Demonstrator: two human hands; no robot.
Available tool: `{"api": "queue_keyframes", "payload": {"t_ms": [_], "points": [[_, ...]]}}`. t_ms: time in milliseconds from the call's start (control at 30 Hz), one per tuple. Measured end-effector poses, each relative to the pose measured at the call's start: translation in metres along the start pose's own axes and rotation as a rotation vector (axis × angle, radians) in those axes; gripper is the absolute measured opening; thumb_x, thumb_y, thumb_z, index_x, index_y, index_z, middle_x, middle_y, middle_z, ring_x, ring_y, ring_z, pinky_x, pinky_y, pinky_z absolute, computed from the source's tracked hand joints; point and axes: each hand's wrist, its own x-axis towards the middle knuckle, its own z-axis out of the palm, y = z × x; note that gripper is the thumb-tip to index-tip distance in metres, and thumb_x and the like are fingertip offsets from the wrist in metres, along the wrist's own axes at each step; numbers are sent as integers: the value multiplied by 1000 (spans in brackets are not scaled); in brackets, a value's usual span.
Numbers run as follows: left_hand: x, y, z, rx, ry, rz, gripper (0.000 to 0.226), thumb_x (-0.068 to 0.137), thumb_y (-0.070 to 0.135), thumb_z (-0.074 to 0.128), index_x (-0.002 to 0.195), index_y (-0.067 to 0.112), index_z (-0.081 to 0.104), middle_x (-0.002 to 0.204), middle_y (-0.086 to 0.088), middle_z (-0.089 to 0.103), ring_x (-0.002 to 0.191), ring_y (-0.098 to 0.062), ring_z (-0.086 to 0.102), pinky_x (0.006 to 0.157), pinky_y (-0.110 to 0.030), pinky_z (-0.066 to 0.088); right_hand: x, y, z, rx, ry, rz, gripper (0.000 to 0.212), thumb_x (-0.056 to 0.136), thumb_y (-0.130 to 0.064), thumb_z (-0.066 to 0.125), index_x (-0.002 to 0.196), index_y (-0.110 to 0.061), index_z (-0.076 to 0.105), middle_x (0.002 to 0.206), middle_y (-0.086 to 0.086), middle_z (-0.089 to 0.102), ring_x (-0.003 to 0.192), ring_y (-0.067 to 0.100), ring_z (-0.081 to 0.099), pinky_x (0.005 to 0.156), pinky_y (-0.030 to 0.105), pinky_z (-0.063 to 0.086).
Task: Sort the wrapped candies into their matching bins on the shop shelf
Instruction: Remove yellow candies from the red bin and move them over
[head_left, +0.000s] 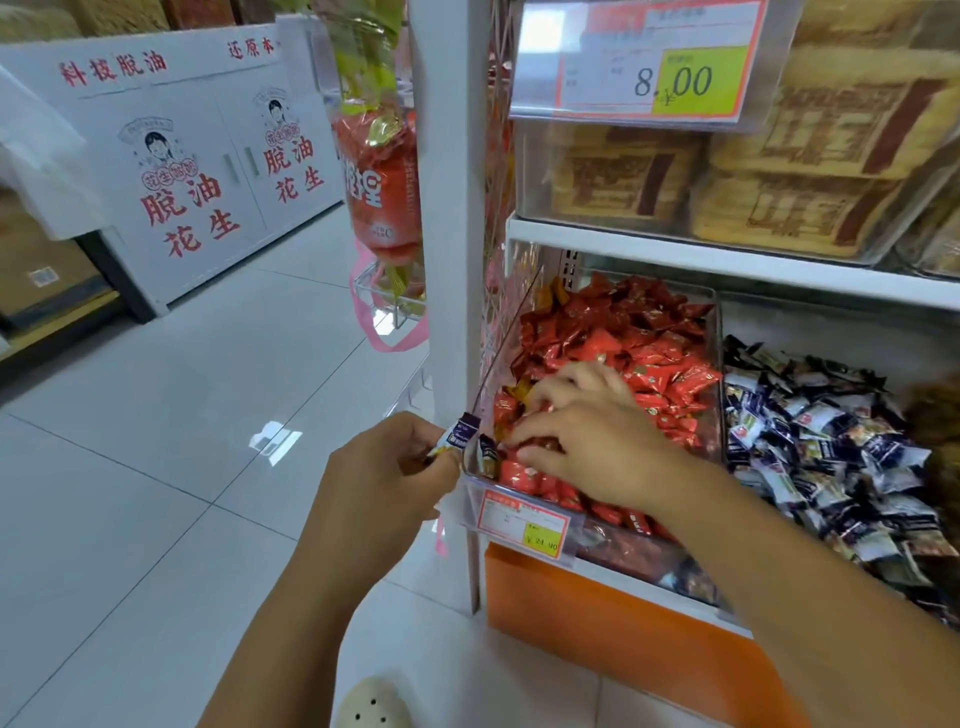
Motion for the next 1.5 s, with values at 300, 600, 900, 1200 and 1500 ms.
{"api": "queue_keyframes", "payload": {"t_ms": [300, 600, 900, 1200, 1500], "points": [[5, 2, -4, -112, 39, 2, 12, 84, 17, 65, 75, 24, 62, 77, 6, 72, 74, -14, 68, 53, -21, 54, 14, 0, -3, -56, 214, 139, 20, 91, -38, 58, 104, -32, 72, 112, -14, 64, 115, 17, 39, 95, 38, 22], [5, 7, -1, -92, 23, -6, 8, 85, 18, 64, 78, 21, 62, 78, 7, 72, 74, -13, 68, 57, -25, 57, 35, -3, 23, -90, -45, 260, 82, 80, -27, 65, 149, -26, 22, 150, -6, 24, 128, 22, 27, 100, 33, 28], [3, 10, 4, -69, -13, 0, 7, 85, 21, 65, 80, 18, 63, 77, 5, 70, 72, -11, 66, 54, -19, 55, 36, -6, 24, -33, 115, 304, 54, 76, -18, 70, 127, -20, 52, 127, -2, 43, 110, 24, 46, 85, 33, 41], [3, 12, 13, -65, -51, 26, 8, 87, 19, 64, 79, 19, 61, 75, 7, 71, 70, -8, 68, 60, -28, 59, 12, 12, -7, 523, 336, 406, 22, 74, -14, 72, 93, -22, 64, 91, -6, 63, 73, 15, 57, 60, 25, 41], [10, 31, 37, -170, -83, 82, 20, 90, 11, 61, 101, 28, 62, 82, 6, 72, 66, -6, 70, 67, -28, 60, -17, 29, -37, 930, 310, 471, 30, 84, -9, 66, 107, -29, 62, 100, -9, 71, 79, 38, 64, 70, 43, 52]]}}
